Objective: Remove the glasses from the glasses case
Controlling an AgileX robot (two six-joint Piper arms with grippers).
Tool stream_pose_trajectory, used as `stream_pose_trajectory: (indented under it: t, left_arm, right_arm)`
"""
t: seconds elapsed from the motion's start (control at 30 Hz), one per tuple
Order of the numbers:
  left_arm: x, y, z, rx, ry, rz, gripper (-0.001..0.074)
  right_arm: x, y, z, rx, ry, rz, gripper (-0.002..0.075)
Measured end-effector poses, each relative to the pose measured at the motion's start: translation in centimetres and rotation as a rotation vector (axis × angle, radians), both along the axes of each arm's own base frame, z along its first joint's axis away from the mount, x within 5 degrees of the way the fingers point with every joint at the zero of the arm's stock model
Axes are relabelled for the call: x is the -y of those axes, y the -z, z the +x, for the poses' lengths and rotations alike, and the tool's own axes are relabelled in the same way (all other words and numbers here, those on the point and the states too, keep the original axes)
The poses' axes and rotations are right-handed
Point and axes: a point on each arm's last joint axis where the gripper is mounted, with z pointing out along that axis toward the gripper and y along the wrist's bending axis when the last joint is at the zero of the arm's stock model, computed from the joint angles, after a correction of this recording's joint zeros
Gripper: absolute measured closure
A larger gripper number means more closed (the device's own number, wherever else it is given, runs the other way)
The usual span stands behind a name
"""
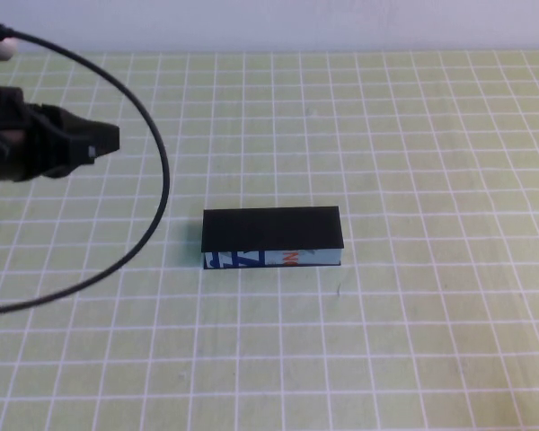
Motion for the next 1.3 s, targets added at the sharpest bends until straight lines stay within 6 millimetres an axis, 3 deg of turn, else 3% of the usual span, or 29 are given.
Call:
stream_pose_trajectory:
  t: [0.17, 0.43, 0.63, 0.8, 1.03, 1.3]
  left_arm:
    - [0.3, 0.3, 4.5, -0.016, 0.024, -0.010, 0.0739]
    - [1.0, 3.6, 10.7, -0.102, 0.061, -0.030, 0.0739]
    - [4.0, 6.4, 13.7, -0.158, 0.146, -0.035, 0.0739]
    - [5.4, 8.9, 15.6, -0.238, 0.189, -0.060, 0.0739]
    - [6.9, 12.6, 17.6, -0.342, 0.254, -0.085, 0.0739]
    - [8.5, 15.0, 19.1, -0.404, 0.306, -0.083, 0.0739]
  right_arm:
    - [0.0, 0.0, 0.0, 0.000, 0.000, 0.000, 0.0743]
    - [0.0, 0.0, 0.0, 0.000, 0.000, 0.000, 0.0743]
    - [0.0, 0.0, 0.0, 0.000, 0.000, 0.000, 0.0743]
    - [0.0, 0.0, 0.0, 0.005, 0.001, 0.005, 0.0743]
    - [-0.4, -1.2, 0.2, 0.096, 0.021, 0.375, 0.0743]
    - [0.2, -2.4, 0.3, 0.204, 0.099, 0.737, 0.0743]
